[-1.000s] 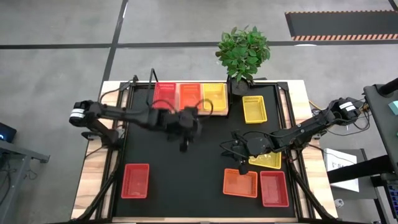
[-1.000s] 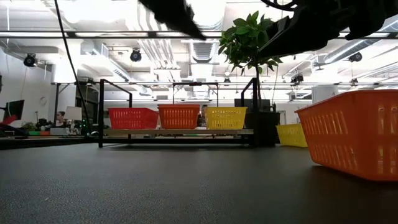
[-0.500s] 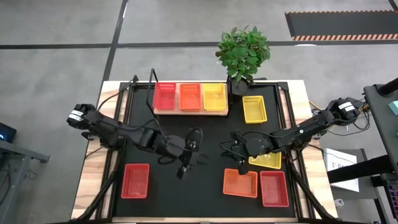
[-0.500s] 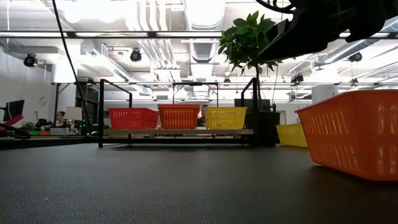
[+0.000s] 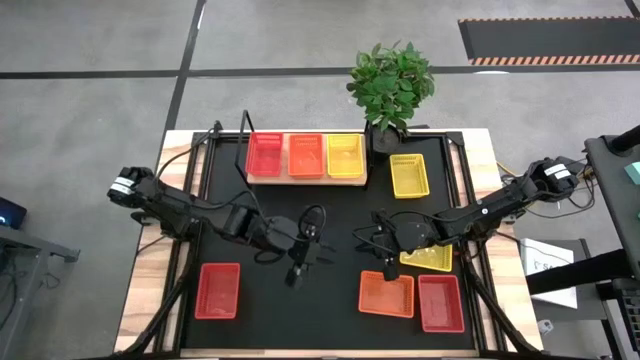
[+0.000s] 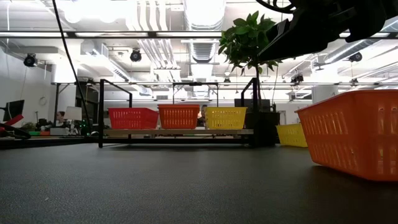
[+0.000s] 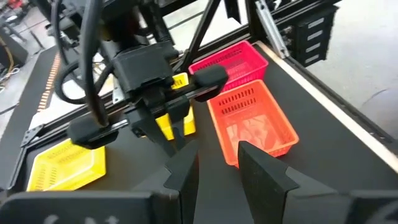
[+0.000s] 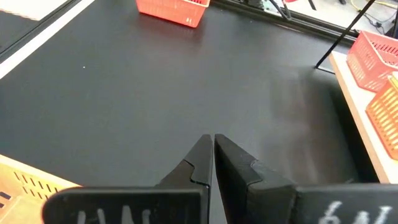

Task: Stack baskets on shelf by color
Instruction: Stack the top yellow bin on top of the yellow bin on the shelf

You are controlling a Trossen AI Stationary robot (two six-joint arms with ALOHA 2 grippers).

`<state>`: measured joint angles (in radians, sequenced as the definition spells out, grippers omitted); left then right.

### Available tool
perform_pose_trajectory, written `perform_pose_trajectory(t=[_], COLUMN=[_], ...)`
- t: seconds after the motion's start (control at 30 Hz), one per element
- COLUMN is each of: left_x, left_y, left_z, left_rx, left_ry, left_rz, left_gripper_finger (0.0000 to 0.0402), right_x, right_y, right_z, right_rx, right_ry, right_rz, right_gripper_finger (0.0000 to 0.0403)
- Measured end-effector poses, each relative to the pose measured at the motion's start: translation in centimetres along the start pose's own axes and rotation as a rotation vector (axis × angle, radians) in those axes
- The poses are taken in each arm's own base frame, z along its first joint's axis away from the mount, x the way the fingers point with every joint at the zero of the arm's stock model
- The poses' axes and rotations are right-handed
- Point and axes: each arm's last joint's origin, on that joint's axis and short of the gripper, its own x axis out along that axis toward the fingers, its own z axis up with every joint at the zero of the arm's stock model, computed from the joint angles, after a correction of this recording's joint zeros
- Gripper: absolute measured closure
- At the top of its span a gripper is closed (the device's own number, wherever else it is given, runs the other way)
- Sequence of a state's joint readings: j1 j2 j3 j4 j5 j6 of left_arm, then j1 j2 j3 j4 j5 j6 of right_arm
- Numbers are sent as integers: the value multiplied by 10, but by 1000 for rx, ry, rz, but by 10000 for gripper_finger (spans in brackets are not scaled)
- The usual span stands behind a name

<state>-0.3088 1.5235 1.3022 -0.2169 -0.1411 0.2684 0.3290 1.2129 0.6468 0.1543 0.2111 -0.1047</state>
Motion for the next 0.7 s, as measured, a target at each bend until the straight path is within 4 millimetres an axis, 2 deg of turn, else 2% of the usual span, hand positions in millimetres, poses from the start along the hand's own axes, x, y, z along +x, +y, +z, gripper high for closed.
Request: perform_pose_trajectory(t=[0.7], left_x=[0], left_y=[1], left_z=[2], left_rx=[-16], left_ry=[-23], left_rz=[16], left_gripper_finger=[306], right_x=[0], right_y=[0], right_z=[0], right_rx=[-1], right_ry=[0], right_rz=[0], right_gripper_finger=[394])
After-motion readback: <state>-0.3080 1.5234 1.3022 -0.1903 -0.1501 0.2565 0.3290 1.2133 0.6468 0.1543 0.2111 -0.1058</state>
